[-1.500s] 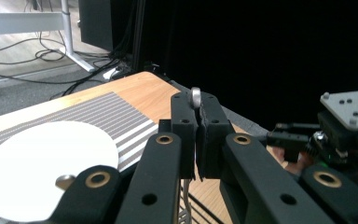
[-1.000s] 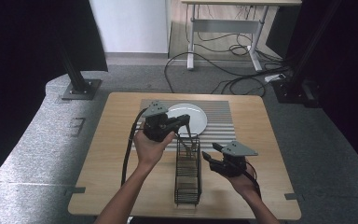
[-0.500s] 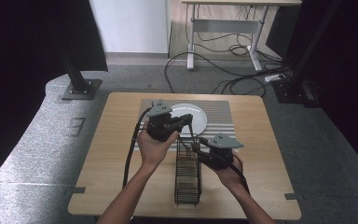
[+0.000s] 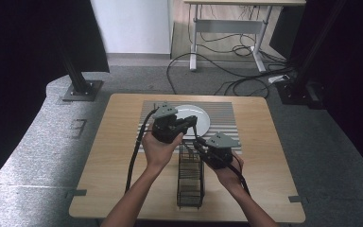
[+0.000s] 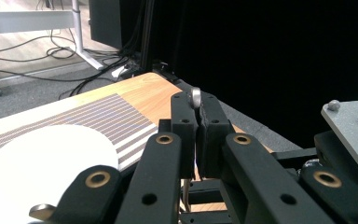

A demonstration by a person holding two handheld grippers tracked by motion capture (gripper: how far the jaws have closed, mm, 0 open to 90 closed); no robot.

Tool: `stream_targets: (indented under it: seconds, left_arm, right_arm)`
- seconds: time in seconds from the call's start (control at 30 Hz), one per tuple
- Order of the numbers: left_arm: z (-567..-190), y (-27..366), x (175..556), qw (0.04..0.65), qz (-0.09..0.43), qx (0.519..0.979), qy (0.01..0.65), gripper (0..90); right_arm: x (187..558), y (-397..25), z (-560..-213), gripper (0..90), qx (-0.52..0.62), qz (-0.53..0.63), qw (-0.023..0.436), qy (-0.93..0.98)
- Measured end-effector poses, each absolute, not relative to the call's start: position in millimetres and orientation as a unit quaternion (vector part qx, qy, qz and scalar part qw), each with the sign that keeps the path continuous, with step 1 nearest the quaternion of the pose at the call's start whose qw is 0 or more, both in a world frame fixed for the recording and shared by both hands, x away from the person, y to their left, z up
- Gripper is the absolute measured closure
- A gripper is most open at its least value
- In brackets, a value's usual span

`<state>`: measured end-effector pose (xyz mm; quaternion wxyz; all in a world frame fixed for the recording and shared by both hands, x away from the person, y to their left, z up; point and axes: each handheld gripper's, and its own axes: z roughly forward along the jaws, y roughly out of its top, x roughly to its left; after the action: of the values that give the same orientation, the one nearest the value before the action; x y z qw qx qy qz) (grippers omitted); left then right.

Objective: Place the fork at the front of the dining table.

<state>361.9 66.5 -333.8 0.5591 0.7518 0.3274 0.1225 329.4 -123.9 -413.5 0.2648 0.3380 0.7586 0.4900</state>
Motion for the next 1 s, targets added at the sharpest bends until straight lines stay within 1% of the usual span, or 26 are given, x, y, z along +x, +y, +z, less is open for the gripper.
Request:
stream_targets:
  seconds: [0.13,0.2,0.7,0.73,0.77,0.8,0.83,0.93,1.0]
  left_arm:
    - [-334.8,63.7,361.3,0.557,0.125,0.753,0.328,87.4]
    - [-335.0,63.4,361.0,0.556,0.127,0.753,0.328,87.4]
    - [-337.7,66.7,360.6,0.564,0.126,0.747,0.329,86.1]
    - [-337.2,66.9,360.9,0.565,0.121,0.748,0.328,83.1]
    - [-336.9,67.4,360.9,0.567,0.119,0.747,0.326,74.0]
    - [-336.4,68.5,360.7,0.57,0.118,0.746,0.324,74.0]
    - [-335.7,69.8,360.3,0.573,0.12,0.744,0.324,70.9]
    - [-333.6,74.7,359.7,0.58,0.116,0.739,0.323,58.4]
    - [-332.2,78.2,357.8,0.584,0.122,0.736,0.319,52.7]
  right_arm:
    - [330.3,-122.3,-413.1,79.1,0.339,0.486,0.27,0.759]
    - [330.5,-121.9,-413.5,83.2,0.338,0.483,0.275,0.759]
    - [330.7,-126.4,-413.8,84.5,0.332,0.486,0.273,0.761]
    - [330.6,-126.7,-413.7,84.6,0.331,0.485,0.273,0.762]
    - [330.9,-127.3,-413.7,84.6,0.331,0.486,0.271,0.762]
    - [331.3,-127.8,-413.8,84.6,0.33,0.488,0.269,0.762]
    - [331.7,-128.7,-413.8,84.7,0.33,0.491,0.265,0.761]
    - [332.2,-131.7,-412.5,84.7,0.324,0.506,0.255,0.758]
    - [331.7,-133.2,-410.9,84.7,0.321,0.515,0.251,0.754]
